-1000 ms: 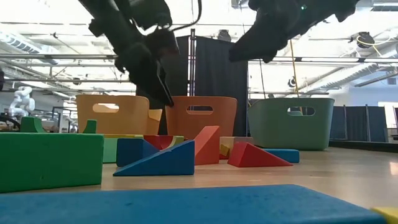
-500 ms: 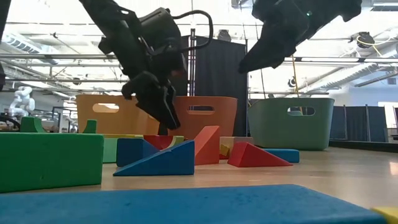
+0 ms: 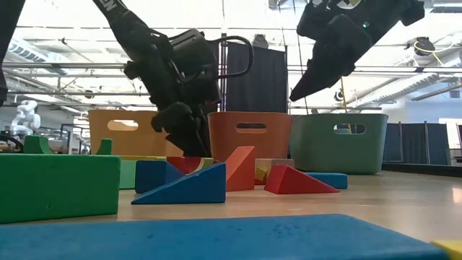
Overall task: Sort blocks by size
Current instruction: Put the green arch block into the yellow bin
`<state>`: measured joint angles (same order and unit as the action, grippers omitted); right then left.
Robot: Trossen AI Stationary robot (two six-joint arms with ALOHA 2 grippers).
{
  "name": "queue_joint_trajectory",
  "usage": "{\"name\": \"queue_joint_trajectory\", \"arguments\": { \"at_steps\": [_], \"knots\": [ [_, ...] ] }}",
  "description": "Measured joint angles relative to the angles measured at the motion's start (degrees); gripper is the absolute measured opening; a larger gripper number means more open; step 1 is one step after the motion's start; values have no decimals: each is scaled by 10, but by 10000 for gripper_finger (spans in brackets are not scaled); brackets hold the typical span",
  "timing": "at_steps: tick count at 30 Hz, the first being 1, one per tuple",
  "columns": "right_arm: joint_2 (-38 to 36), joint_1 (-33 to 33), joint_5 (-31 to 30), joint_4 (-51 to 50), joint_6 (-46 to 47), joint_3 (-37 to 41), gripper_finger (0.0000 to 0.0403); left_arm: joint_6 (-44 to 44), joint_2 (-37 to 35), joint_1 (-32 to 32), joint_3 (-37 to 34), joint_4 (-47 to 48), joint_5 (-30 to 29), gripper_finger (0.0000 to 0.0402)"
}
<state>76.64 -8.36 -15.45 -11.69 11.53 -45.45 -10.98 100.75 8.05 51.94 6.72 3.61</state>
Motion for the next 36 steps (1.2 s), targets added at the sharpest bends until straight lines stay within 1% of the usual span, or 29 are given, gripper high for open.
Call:
{"name": "queue_joint_trajectory", "arguments": {
  "at_steps": [3,5,7,13,16,19,25,30,34,36],
  "knots": [
    [0,0,0,0,0,0,160,0,0,4,0,0,6,233],
    [0,0,0,1,-1,0,160,0,0,6,0,0,8,223],
    [0,0,0,1,-1,0,160,0,0,7,0,1,8,206],
    [1,0,3,3,0,0,160,5,0,6,0,1,8,138],
    [14,0,6,5,9,0,160,17,0,6,0,0,10,119],
    [37,0,21,3,24,0,160,35,-3,6,0,3,12,117],
    [83,0,21,9,72,0,160,59,-30,1,0,3,12,122],
    [86,-15,18,33,90,0,160,76,-63,-1,-1,7,11,122],
    [86,-26,19,49,103,0,160,77,-93,-1,-1,32,6,123],
    [86,-29,18,49,122,0,160,80,-111,-1,-1,45,-6,123]
  ]
}}
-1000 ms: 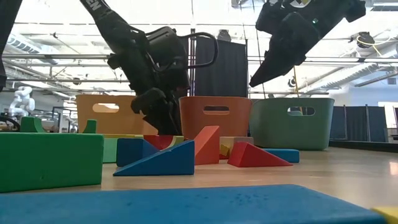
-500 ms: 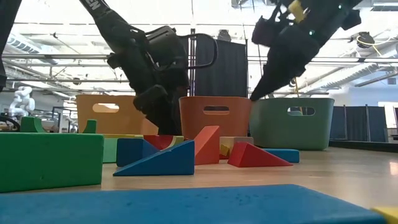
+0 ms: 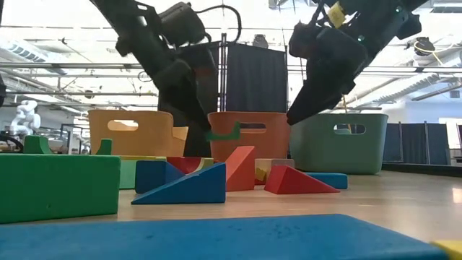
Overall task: Sort blocks by size
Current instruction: Put the green arch block into the yellow bin
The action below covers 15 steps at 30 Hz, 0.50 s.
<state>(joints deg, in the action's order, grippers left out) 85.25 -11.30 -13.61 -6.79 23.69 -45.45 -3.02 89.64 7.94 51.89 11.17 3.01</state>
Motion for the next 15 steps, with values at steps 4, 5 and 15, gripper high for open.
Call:
{"name": "queue_joint_trajectory", "arguments": {
  "at_steps": [4,5,15],
  "knots": [
    [0,-5,0,11,63,0,160,42,-39,0,0,27,-46,123],
    [0,-5,0,16,76,0,160,50,-49,0,0,33,-53,123],
    [0,-9,2,19,213,0,160,102,-156,0,0,152,-110,123]
  ]
}}
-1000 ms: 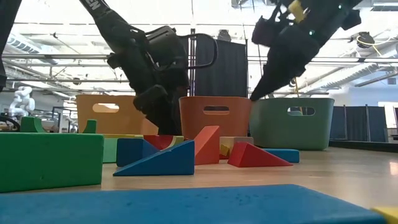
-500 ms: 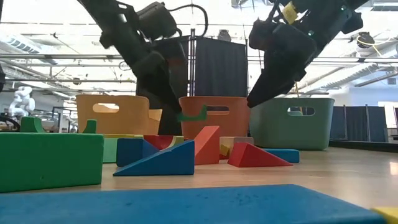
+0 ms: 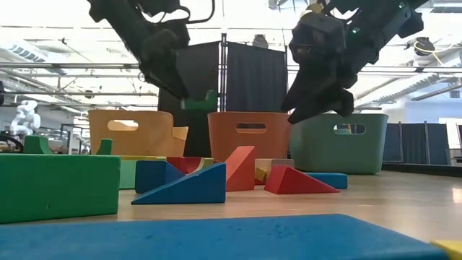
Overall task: Sort blocks by size
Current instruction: Put the green arch block into the yellow bin
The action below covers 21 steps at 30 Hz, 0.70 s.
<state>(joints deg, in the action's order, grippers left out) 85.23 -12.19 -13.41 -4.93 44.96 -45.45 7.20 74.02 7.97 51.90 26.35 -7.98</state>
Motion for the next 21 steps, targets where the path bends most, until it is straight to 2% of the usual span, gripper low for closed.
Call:
{"name": "queue_joint_trajectory", "arguments": {
  "at_steps": [8,13,16,21],
  "knots": [
    [0,0,-2,0,16,0,160,30,-57,9,0,91,-65,123],
    [9,-1,-44,3,24,0,160,45,-77,30,0,142,-109,123],
    [25,-3,-56,5,19,0,160,45,-86,48,0,157,-114,123],
    [46,-4,-42,7,-2,0,160,45,-100,85,0,175,-114,123]
  ]
}}
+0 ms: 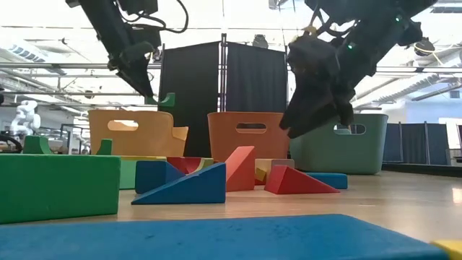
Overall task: Sort blocks by size
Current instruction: Put the green arch block into the yellow bin
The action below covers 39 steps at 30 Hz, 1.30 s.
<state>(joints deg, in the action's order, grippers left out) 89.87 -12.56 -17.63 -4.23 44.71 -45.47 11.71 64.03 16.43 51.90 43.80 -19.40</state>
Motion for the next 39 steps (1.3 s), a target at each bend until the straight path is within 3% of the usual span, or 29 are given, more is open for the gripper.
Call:
{"name": "queue_joint_trajectory", "arguments": {
  "at_steps": [8,18,22,39],
  "knots": [
    [9,0,6,-4,10,0,160,-1,0,59,0,46,0,123],
    [10,0,17,-6,-74,0,160,-5,0,111,-11,56,3,123],
    [10,1,53,-8,-91,0,160,5,0,132,-35,63,10,123],
    [10,0,69,-2,-24,0,160,30,5,162,-107,-24,61,123]
  ]
}}
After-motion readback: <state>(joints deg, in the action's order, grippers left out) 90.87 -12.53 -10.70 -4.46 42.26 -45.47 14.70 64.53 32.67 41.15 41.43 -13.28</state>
